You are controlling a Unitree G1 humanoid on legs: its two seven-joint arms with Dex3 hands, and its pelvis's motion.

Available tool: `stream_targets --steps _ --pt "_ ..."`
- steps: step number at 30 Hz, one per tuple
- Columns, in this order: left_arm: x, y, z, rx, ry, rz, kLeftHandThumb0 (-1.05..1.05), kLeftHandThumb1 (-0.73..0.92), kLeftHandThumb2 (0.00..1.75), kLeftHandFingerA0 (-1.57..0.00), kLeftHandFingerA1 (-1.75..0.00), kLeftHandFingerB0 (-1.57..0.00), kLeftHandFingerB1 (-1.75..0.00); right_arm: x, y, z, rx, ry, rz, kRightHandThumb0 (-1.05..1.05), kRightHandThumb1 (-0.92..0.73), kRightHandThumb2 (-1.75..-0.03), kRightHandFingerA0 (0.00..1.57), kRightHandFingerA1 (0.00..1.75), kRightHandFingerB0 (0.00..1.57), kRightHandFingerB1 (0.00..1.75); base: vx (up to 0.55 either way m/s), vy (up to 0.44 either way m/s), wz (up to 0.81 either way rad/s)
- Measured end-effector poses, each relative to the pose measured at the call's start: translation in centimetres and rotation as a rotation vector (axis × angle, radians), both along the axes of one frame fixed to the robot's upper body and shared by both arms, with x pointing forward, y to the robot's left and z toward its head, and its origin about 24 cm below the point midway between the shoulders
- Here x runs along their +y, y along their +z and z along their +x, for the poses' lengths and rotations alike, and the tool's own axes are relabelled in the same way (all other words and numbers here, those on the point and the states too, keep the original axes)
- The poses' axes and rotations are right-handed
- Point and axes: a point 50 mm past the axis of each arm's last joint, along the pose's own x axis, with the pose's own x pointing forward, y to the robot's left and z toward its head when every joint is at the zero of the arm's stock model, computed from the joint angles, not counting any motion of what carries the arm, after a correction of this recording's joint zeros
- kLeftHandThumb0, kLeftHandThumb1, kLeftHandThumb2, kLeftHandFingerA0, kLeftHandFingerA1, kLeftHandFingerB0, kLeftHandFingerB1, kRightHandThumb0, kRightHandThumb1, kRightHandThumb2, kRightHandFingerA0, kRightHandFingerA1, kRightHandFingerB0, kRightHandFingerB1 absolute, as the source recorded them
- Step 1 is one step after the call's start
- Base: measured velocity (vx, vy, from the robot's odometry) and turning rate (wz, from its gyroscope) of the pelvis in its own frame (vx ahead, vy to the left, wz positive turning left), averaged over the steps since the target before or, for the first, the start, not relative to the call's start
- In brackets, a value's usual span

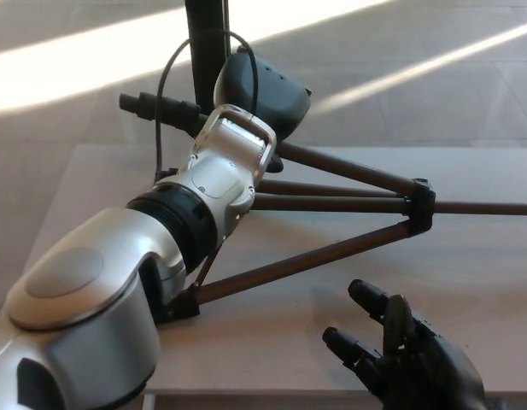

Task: Use both hands of the robot to pick up the tripod lying in the middle of the desk and make it stand upright on the desk

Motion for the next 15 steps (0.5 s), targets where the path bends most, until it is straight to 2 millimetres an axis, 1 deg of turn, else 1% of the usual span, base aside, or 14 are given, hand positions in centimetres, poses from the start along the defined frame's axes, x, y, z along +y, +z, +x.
stream_targets --steps 1,3,4,5,6,7,8,10,11,12,13,14,15 --pt "0.0 -0.1 0.0 -0.004 -0.003 0.008 -0.65 0.69 0.61 -0.93 -1.04 -0.4 -0.38 0.0 0.0 0.0 0.002 -0.001 0.003 -0.86 -0.7 -0.81 0.21 0.63 0.36 0.47 0.0 0.0 0.0" --pt "0.0 -0.3 0.0 -0.006 -0.005 0.019 -0.65 0.69 0.61 -0.93 -1.04 -0.4 -0.38 -0.1 0.0 -0.1 0.007 -0.005 0.015 -0.86 -0.7 -0.81 0.21 0.63 0.36 0.47 0.0 0.0 0.0" --pt "0.1 -0.4 0.0 -0.005 -0.005 0.023 -0.53 0.66 0.6 -0.95 -1.04 -0.44 -0.4 -0.2 0.0 -0.1 0.009 -0.006 0.021 -0.85 -0.68 -0.8 0.23 0.63 0.37 0.46 0.0 0.0 0.0" --pt "0.2 -0.4 0.0 -0.005 -0.005 0.026 -0.47 0.65 0.6 -0.95 -0.95 -0.44 -0.39 -0.2 0.0 -0.1 0.01 -0.006 0.024 -0.85 -0.66 -0.8 0.23 0.63 0.39 0.46 0.0 0.0 0.0" --pt "0.3 -0.6 0.0 -0.003 -0.005 0.033 -0.43 0.64 0.59 -0.94 -0.97 -0.44 -0.38 -0.2 0.0 -0.1 0.011 -0.008 0.03 -0.79 -0.8 -0.65 0.23 0.63 0.43 0.41 0.0 0.0 0.0" --pt "0.4 -0.9 0.0 0.0 -0.004 0.04 -0.48 0.67 0.6 -0.92 -0.97 -0.52 -0.47 -0.2 0.0 -0.1 0.012 -0.01 0.033 -0.78 -0.79 -0.64 0.26 0.64 0.44 0.41 0.0 0.0 0.0" --pt "0.7 -1.2 0.0 0.003 -0.002 0.05 -0.5 0.64 0.59 -0.89 -0.9 -0.56 -0.52 -0.3 0.0 -0.1 0.013 -0.011 0.036 -0.82 -0.67 -0.78 0.24 0.64 0.4 0.46 0.0 0.0 0.0" --pt "1.4 -1.8 0.1 0.012 0.014 0.078 -0.5 0.64 0.59 -0.89 -0.9 -0.56 -0.52 -0.3 0.1 -0.1 0.011 -0.013 0.042 -0.82 -0.67 -0.78 0.24 0.64 0.4 0.46 0.0 0.0 0.0" --pt "1.6 -2.1 0.1 0.016 0.02 0.091 -0.59 0.6 0.58 -0.83 -0.92 -0.53 -0.5 -0.3 0.1 -0.1 0.01 -0.012 0.046 -0.81 -0.67 -0.78 0.25 0.65 0.4 0.47 0.0 0.0 0.0" --pt "1.8 -2.4 0.1 0.019 0.028 0.115 -0.63 0.54 0.6 -0.8 -0.95 -0.52 -0.51 -0.3 0.1 -0.1 0.009 -0.013 0.049 -0.81 -0.68 -0.78 0.24 0.64 0.4 0.47 0.0 0.0 0.0" --pt "1.9 -2.5 0.1 0.019 0.031 0.128 -0.61 0.6 0.58 -0.77 -0.9 -0.37 -0.4 -0.3 0.2 -0.1 0.007 -0.013 0.051 -0.8 -0.68 -0.78 0.26 0.64 0.41 0.47 0.0 0.0 0.0" --pt "2.0 -2.6 0.2 0.025 0.04 0.142 -0.76 0.69 0.62 -0.75 -0.86 -0.25 -0.34 -0.3 0.2 -0.1 0.006 -0.012 0.053 -0.8 -0.68 -0.78 0.25 0.63 0.4 0.46 0.0 0.0 0.0" --pt "2.1 -2.6 0.2 0.031 0.047 0.155 -0.76 0.69 0.62 -0.75 -0.86 -0.25 -0.34 -0.3 0.2 -0.1 0.005 -0.012 0.055 -0.8 -0.68 -0.78 0.25 0.63 0.4 0.46 0.0 0.0 0.0"
